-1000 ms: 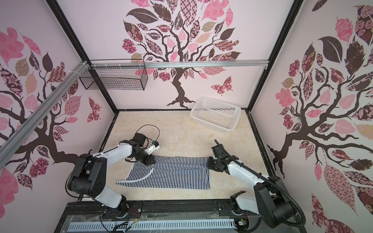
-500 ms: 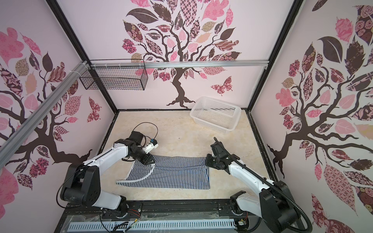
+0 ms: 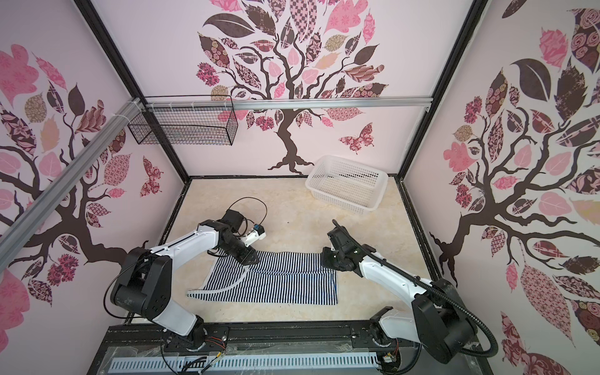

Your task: Fold and stack the tank tops

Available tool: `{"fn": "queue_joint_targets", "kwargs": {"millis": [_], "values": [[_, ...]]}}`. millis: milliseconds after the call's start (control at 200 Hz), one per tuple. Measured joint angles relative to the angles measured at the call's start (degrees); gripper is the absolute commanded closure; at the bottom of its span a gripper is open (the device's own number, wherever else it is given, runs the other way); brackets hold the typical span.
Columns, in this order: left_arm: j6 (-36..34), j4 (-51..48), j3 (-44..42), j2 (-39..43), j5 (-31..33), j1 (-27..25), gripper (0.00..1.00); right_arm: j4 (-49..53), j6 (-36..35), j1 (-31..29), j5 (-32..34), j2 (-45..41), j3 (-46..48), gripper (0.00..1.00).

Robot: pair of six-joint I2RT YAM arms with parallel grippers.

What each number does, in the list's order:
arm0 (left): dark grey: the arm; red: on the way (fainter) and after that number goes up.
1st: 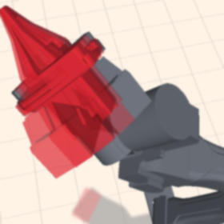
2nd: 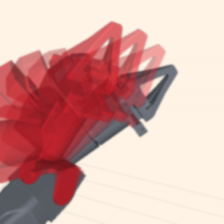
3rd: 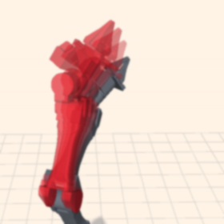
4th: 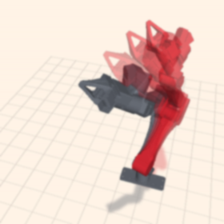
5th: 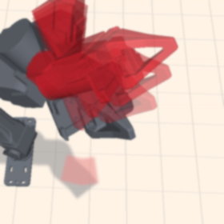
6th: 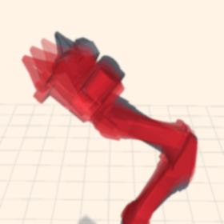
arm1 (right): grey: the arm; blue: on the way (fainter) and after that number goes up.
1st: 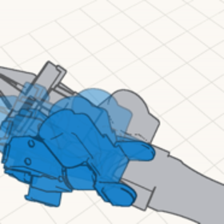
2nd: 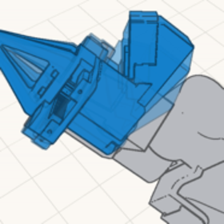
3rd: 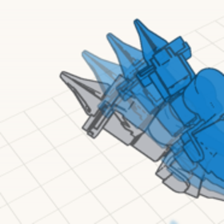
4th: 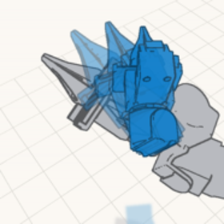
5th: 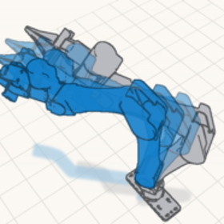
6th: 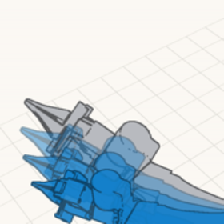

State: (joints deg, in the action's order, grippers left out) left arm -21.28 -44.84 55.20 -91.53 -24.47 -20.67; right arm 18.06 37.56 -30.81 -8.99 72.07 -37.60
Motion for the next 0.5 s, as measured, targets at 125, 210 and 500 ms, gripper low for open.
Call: {"fn": "queue_joint_targets", "kwargs": {"millis": [125, 210, 500], "values": [[0.00, 0.07, -1.31, -1.03, 1.27, -1.09, 0.69, -0.61, 0.59, -0.02, -0.24, 0.09, 1.09, 0.75], [0.02, 0.20, -1.42, -1.97, 2.16, -1.05, 0.70, -0.87, 1.18, -0.04, -0.61, -0.20, 2.43, 0.74], [0.24, 1.90, -2.38, -2.34, 3.69, -1.03, 0.69, 1.09, 1.38, -0.04, 2.95, -1.55, 3.28, 0.45]]}}
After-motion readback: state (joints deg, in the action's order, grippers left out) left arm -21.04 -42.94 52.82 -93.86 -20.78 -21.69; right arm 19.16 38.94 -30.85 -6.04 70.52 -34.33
